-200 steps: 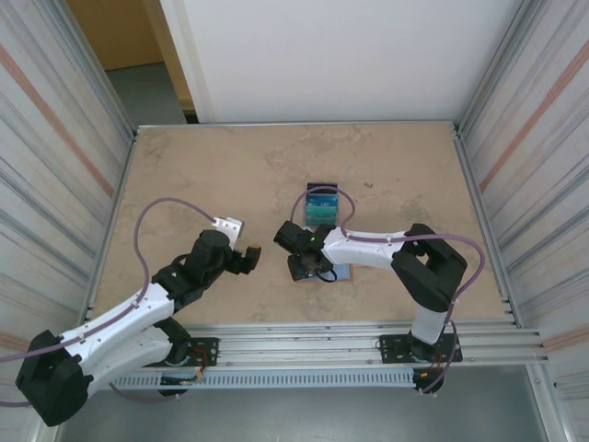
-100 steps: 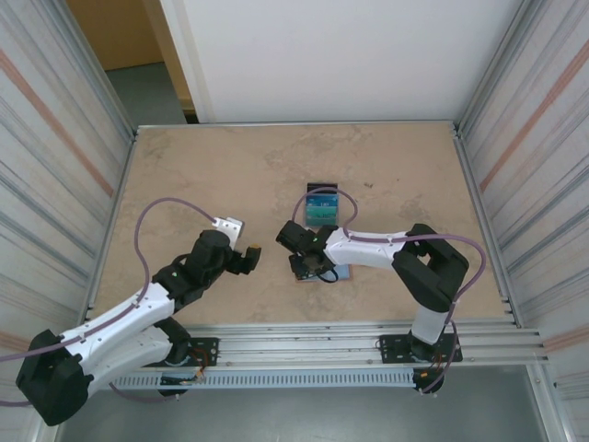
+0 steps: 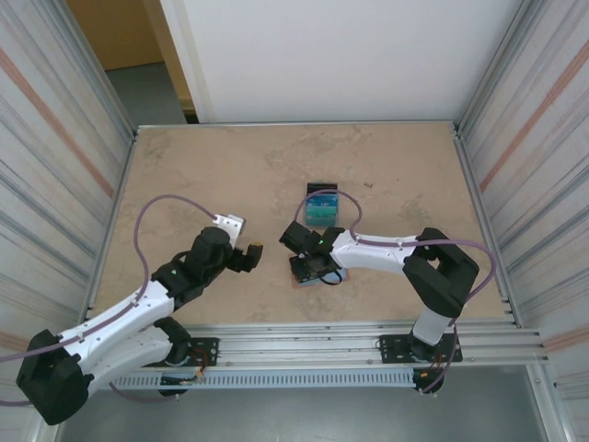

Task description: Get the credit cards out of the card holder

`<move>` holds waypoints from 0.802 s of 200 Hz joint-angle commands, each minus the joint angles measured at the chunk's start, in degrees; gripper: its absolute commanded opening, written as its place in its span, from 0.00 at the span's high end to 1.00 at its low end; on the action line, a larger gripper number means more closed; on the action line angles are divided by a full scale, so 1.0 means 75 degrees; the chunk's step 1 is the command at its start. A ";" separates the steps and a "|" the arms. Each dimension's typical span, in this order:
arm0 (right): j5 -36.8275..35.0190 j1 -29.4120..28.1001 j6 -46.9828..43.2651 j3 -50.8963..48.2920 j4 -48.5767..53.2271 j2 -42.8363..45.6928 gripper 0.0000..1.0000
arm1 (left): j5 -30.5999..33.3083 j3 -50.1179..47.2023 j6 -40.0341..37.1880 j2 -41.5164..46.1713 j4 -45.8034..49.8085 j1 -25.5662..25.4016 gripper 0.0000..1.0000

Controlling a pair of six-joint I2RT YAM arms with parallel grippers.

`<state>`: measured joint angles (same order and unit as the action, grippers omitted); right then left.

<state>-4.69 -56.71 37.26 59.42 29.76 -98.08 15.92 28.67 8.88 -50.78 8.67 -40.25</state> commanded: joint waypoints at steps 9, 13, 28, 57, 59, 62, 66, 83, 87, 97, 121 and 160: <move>-0.0846 -0.0057 0.0001 0.0265 0.0774 0.0105 0.71 | -0.0062 0.0352 0.0008 0.0129 0.0127 -0.0001 0.01; -0.0870 -0.0056 -0.0007 0.0272 0.0789 0.0079 0.71 | -0.0064 0.0361 -0.0001 0.0127 0.0133 -0.0001 0.01; -0.0910 -0.0046 -0.0021 0.0295 0.0813 0.0049 0.71 | -0.0067 0.0408 -0.0025 0.0128 0.0168 -0.0001 0.01; -0.0827 -0.0056 -0.0044 0.0277 0.0716 0.0082 0.86 | -0.0096 0.0454 -0.0024 0.0133 0.0202 -0.0001 0.01; -0.0819 -0.0056 -0.0051 0.0277 0.0704 0.0091 0.87 | -0.0096 0.0455 -0.0024 0.0128 0.0203 -0.0001 0.01; -0.0806 -0.0056 -0.0065 0.0271 0.0691 0.0105 0.88 | -0.0104 0.0455 -0.0024 0.0121 0.0202 -0.0001 0.01; -0.0794 -0.0058 -0.0069 0.0266 0.0681 0.0114 0.89 | -0.0113 0.0460 -0.0024 0.0135 0.0200 -0.0011 0.01; -0.0651 -0.0067 -0.0115 0.0299 0.0622 0.0183 0.95 | -0.0108 0.0470 -0.0027 0.0138 0.0207 -0.0030 0.01; -0.0599 -0.0068 -0.0126 0.0272 0.0604 0.0207 0.95 | -0.0107 0.0477 -0.0014 0.0138 0.0220 -0.0044 0.01; -0.0436 -0.0068 -0.0149 0.0262 0.0530 0.0288 0.95 | -0.0102 0.0487 0.0008 0.0138 0.0236 -0.0053 0.01; 0.0010 -0.0112 -0.0152 0.0115 0.0289 0.0569 0.95 | -0.0076 0.0502 0.0099 0.0129 0.0217 -0.0177 0.01; 0.0546 -0.0071 -0.0139 -0.0353 -0.0093 0.1276 0.93 | 0.1026 0.0639 0.1022 -0.0240 0.0414 -0.0855 0.01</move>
<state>-3.97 -57.12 36.86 58.70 30.87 -92.92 17.50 30.85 10.61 -50.85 9.89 -43.75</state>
